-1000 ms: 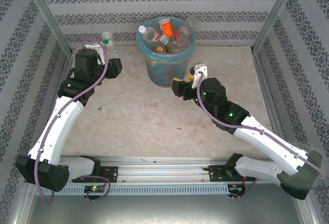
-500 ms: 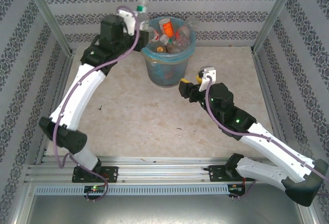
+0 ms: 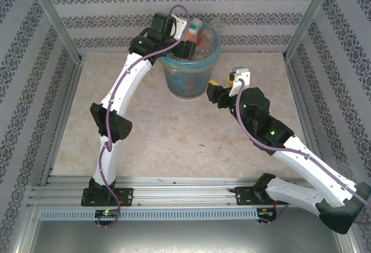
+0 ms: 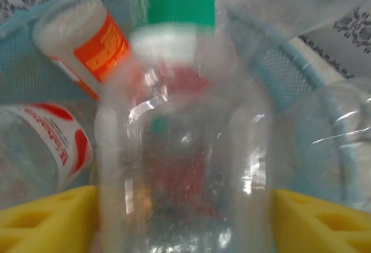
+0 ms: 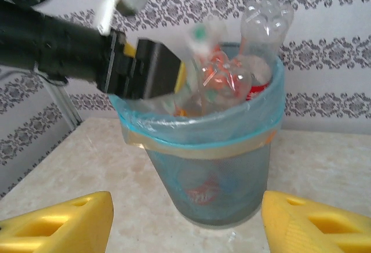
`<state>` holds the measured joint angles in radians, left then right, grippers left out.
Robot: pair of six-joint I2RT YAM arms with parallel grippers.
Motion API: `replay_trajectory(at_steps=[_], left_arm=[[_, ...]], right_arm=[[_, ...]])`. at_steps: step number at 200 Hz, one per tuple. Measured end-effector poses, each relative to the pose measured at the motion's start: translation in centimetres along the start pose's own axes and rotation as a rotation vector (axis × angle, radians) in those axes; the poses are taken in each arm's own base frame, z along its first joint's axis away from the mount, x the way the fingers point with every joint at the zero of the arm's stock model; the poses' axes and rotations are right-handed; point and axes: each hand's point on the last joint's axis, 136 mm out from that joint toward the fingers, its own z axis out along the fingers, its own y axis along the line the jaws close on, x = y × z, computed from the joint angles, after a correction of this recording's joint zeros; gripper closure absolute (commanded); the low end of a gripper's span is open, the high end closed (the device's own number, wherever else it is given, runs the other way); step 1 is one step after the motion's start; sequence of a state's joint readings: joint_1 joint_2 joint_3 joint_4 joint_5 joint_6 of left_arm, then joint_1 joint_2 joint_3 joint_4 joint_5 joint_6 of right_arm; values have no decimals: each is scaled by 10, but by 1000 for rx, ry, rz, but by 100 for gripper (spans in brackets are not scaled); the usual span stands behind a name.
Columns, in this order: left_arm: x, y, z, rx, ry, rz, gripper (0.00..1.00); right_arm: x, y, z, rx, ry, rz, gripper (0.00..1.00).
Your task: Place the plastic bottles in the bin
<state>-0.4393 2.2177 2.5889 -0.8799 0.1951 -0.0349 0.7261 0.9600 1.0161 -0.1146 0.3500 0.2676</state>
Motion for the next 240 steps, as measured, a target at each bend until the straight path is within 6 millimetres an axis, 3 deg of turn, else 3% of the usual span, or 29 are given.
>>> replay_trajectory(at_steps=[24,67,104,130,153,177,200,216,240], left_arm=[[-3,2,-4,-16,-5,-2,10],[-12,5,-14,-38,-36,1,22],[-37,5,-32,-54,-128,4,24],[-65,0,-44,-32,-235,-17,24],[-95,-9,-49,24,-355,-34,23],[-106,-16,-42,65,-406,-46,23],[-102,-19,-32,86,-399,-59,20],[-96,-20,-27,94,-378,-61,20],[-75,-22,-22,98,-310,-67,19]], right_arm=[[-5,2,2,-6,-8,-5,31],[-1,-5,18,28,38,-10,37],[-42,-25,41,91,-3,53,39],[-56,-37,49,113,-31,95,37],[-63,-56,56,154,-36,116,40],[-78,-96,68,205,-62,196,40],[-91,-123,101,201,-74,272,33],[-96,-125,133,147,-69,297,28],[-85,-125,178,91,-29,321,18]])
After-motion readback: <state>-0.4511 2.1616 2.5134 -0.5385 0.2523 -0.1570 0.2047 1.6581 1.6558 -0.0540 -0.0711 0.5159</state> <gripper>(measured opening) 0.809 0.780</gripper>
